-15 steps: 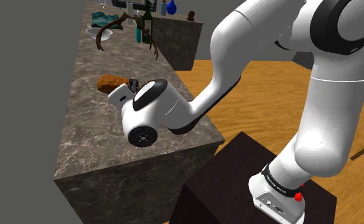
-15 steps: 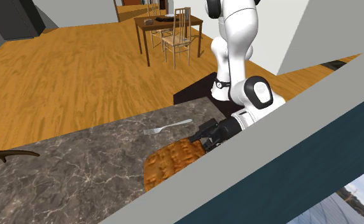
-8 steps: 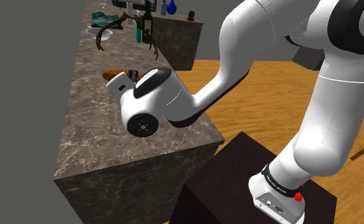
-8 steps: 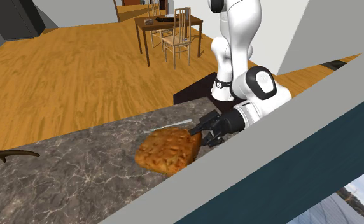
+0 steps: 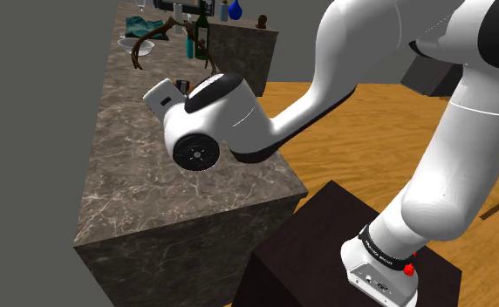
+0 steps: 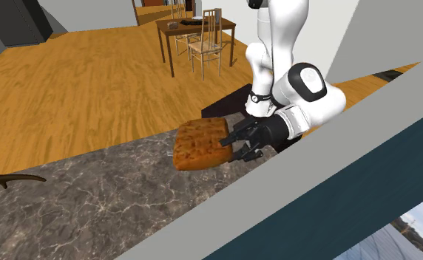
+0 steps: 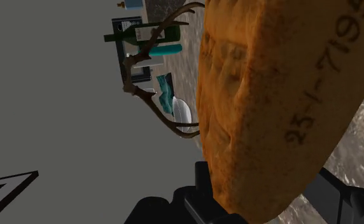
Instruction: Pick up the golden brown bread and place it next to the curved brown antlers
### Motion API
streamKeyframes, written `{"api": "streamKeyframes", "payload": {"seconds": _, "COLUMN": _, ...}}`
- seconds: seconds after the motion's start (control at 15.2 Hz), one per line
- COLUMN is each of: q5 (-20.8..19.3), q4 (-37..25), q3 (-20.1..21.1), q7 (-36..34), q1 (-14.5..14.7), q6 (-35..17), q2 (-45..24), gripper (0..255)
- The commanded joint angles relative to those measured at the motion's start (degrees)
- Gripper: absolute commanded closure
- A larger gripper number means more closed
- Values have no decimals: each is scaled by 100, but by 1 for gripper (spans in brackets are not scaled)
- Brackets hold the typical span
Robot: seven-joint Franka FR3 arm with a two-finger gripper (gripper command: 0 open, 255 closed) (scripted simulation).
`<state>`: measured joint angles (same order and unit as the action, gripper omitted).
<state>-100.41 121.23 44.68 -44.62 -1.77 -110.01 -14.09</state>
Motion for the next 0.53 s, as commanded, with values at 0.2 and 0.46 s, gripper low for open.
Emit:
{"api": "streamKeyframes", "payload": {"seconds": 0.2, "q5": 252, "q4": -62, "q3": 52, "q7": 289, "q1": -99, "q6": -187, "q2": 322, "gripper": 255}}
{"api": "streamKeyframes", "payload": {"seconds": 0.46, "q5": 457, "q4": -127, "q3": 77, "q7": 526, "q1": -165, "q6": -327, "q2": 551, "gripper": 255}}
